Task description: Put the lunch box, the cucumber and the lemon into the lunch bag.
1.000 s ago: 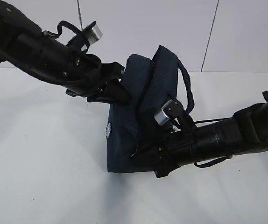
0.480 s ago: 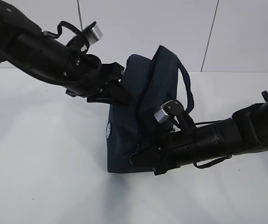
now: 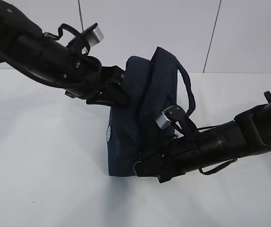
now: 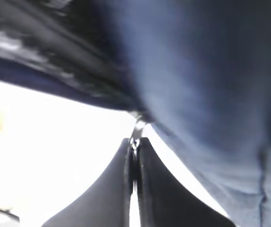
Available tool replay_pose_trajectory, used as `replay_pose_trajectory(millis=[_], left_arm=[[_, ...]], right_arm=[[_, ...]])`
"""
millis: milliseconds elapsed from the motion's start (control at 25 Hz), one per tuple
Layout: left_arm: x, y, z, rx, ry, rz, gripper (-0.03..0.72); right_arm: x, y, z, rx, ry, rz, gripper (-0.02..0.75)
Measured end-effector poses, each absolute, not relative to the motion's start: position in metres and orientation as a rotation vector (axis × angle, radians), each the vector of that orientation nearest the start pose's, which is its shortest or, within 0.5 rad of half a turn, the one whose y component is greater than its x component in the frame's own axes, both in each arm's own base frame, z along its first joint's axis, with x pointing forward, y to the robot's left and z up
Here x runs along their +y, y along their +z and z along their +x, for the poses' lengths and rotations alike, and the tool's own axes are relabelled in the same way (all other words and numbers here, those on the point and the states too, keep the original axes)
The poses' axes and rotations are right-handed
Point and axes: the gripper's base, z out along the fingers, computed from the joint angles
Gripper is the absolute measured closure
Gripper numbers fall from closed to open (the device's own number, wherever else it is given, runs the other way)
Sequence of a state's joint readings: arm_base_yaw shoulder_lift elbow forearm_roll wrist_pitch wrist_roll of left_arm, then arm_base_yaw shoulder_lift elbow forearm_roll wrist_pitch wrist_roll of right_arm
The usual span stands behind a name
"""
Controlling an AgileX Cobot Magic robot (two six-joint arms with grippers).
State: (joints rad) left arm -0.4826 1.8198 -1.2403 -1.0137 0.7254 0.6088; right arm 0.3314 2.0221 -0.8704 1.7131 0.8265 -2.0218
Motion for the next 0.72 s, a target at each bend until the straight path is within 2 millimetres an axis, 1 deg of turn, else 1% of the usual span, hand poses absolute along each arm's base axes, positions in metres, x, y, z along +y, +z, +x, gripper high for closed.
replay_pose_trajectory(millis=[160, 320, 400, 520, 720], left_arm=[[-0.223, 0.227, 0.316, 2.521, -1.035, 0.536, 0.653], [-0.223, 0.227, 0.317, 2.52, -1.031, 0.534, 0.653], [-0.223, 0.226, 0.317, 2.522, -1.03, 0.533, 0.653], [-0.223, 0.224, 0.318, 2.526, -1.028, 0.53, 0.653], [-0.223, 0.22, 0.319, 2.535, -1.022, 0.523, 0.653]], right_arm=[[0.172, 0.103, 0.294, 2.15, 1.046, -1.019, 0.717], [0.171, 0.112, 0.294, 2.128, 1.018, -1.061, 0.717], [0.17, 0.115, 0.291, 2.121, 1.0, -1.113, 0.717], [0.168, 0.115, 0.288, 2.142, 0.982, -1.169, 0.717], [0.167, 0.113, 0.285, 2.184, 0.991, -1.182, 0.717]])
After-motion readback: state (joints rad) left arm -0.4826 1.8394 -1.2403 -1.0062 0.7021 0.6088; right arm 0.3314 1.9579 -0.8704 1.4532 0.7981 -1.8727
